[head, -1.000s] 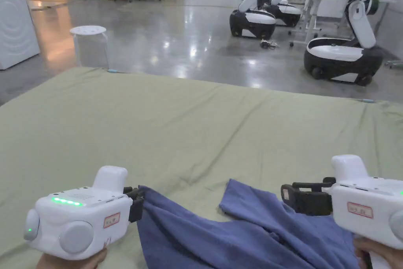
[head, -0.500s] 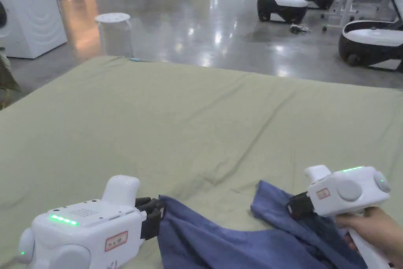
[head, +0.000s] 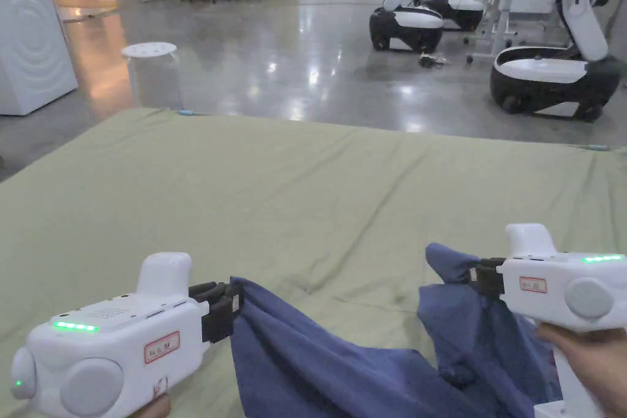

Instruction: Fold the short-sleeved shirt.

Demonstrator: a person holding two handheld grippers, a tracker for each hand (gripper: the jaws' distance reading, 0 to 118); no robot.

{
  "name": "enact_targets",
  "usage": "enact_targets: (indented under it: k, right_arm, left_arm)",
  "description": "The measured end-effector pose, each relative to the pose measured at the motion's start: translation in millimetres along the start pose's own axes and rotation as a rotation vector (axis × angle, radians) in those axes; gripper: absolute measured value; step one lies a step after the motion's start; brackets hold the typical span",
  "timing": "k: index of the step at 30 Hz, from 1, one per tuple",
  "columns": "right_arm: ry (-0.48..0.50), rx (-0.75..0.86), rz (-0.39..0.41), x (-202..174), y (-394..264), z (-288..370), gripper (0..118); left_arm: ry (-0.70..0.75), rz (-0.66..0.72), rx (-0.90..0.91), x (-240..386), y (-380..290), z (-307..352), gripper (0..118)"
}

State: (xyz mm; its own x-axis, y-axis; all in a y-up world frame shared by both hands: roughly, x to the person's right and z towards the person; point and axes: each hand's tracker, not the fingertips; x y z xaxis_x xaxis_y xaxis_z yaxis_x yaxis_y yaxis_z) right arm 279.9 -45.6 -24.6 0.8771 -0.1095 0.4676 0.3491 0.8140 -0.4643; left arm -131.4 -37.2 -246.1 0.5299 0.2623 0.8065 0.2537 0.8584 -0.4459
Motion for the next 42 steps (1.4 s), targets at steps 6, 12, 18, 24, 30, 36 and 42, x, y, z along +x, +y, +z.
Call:
enact_targets:
  k: [6, 12, 18, 24, 30, 36, 42]
  right_arm:
    - [-0.020, 0.252, -0.065, 16, 27, 133, 3]
    - [-0.046, 0.527, -0.118, 14, 47, 270, 3]
    - [-0.021, 0.785, -0.165, 5, 56, 389, 3]
    - [0.022, 0.962, -0.164, -21, 54, 478, 3]
    - [0.063, 1.091, -0.166, -36, 37, 541, 3]
    - [0.099, 1.107, -0.170, -33, 33, 561, 3]
    - [0.099, 1.089, -0.150, -39, 42, 548, 3]
  left_arm:
    - [-0.009, -0.031, 0.181, 27, 43, 53, 0]
    - [0.003, -0.096, 0.361, 50, 86, 126, 0]
    - [0.002, -0.122, 0.550, 66, 123, 209, 0]
    - [-0.010, -0.172, 0.717, 83, 153, 294, 0]
    - [0.016, -0.201, 0.823, 78, 152, 366, 0]
    - [0.069, -0.235, 0.822, 68, 149, 390, 0]
    - [0.081, -0.248, 0.808, 69, 149, 379, 0]
